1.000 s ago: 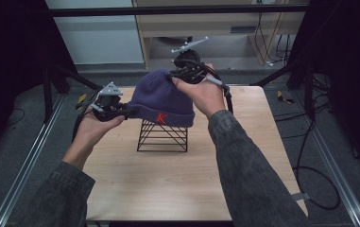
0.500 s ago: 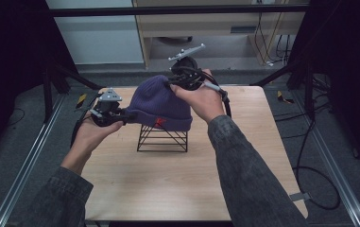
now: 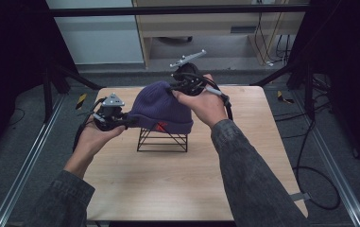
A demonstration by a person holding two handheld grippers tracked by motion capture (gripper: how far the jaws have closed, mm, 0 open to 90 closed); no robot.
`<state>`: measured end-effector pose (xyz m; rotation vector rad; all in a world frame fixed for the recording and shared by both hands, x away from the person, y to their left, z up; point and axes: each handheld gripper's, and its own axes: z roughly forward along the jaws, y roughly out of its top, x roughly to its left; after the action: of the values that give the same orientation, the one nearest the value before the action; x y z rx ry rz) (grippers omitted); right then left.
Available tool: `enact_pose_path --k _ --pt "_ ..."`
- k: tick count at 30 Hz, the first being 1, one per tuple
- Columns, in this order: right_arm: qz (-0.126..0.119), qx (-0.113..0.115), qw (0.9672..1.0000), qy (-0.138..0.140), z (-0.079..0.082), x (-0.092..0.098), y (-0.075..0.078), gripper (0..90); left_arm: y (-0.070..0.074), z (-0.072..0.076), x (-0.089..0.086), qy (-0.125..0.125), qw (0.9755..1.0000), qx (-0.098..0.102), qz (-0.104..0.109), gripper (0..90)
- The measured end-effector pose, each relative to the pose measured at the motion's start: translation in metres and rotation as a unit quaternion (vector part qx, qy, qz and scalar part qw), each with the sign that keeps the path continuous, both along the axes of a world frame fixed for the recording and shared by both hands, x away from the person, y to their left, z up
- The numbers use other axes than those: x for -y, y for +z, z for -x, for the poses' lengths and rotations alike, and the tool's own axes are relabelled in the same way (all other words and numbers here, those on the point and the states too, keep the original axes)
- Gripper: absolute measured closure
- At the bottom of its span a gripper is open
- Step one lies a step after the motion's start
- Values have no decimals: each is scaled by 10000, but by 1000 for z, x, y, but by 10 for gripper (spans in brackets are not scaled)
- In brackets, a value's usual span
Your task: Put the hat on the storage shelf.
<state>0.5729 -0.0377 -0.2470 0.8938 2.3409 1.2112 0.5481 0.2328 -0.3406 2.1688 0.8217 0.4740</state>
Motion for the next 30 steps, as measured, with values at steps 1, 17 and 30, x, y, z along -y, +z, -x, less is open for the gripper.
enact_pose_path --k 1,17,30 --pt "24 -33 10000 1 0 0 -2 781 -2 0 0 -3 10000 -11 -13 693" --pt "62 -90 9999 17 9 0 -14 779 -16 3 2 91 9999 -26 46 693" --pt "227 -127 9997 10 15 -7 -31 778 -37 4 0 123 9998 -89 140 687"
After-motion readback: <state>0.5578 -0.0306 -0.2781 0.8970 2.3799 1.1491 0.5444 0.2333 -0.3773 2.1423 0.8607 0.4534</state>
